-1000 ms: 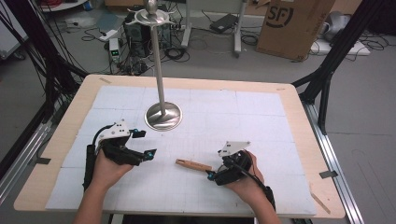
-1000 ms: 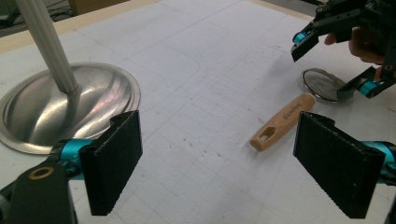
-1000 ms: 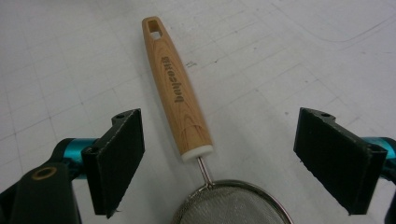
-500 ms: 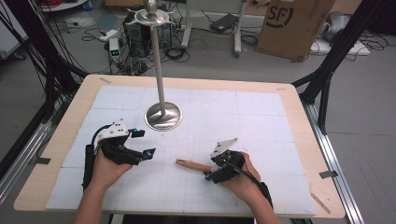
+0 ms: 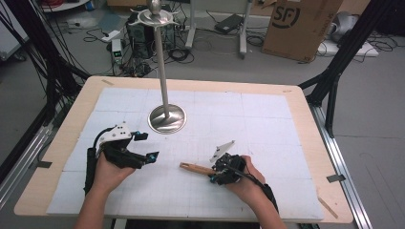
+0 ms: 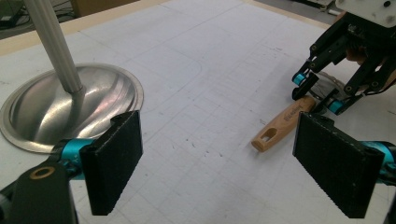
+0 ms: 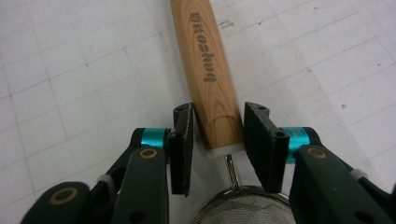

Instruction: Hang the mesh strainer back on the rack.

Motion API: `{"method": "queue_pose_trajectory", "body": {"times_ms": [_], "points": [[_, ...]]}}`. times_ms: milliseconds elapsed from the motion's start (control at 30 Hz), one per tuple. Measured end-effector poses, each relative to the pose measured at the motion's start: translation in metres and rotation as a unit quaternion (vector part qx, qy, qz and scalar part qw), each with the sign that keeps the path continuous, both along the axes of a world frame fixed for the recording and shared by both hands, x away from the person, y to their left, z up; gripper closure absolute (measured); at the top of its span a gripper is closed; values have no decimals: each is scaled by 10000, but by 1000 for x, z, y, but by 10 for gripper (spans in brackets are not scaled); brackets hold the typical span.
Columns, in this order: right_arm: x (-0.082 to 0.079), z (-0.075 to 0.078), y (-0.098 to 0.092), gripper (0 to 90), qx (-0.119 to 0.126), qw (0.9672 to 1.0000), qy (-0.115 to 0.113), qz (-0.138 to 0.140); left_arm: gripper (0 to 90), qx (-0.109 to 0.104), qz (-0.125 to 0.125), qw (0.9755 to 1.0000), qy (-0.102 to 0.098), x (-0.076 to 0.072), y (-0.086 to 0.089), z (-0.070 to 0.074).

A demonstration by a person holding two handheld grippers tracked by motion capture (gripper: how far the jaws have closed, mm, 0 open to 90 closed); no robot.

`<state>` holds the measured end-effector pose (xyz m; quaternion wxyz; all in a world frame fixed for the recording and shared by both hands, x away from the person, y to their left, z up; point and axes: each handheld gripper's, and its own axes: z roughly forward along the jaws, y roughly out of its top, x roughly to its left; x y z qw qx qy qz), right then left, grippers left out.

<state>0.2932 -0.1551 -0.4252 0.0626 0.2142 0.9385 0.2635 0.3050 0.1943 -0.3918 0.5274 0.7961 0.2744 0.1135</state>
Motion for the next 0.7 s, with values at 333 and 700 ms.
{"method": "queue_pose_trajectory", "body": {"times_ms": [333,700], "points": [[3,3,4,668,-140,9998,101,-127,166,-21,24,10000,-19,0,3,2],[9,7,14,647,-578,9975,335,-238,167,-15,14,10000,-9,0,3,2]]}}
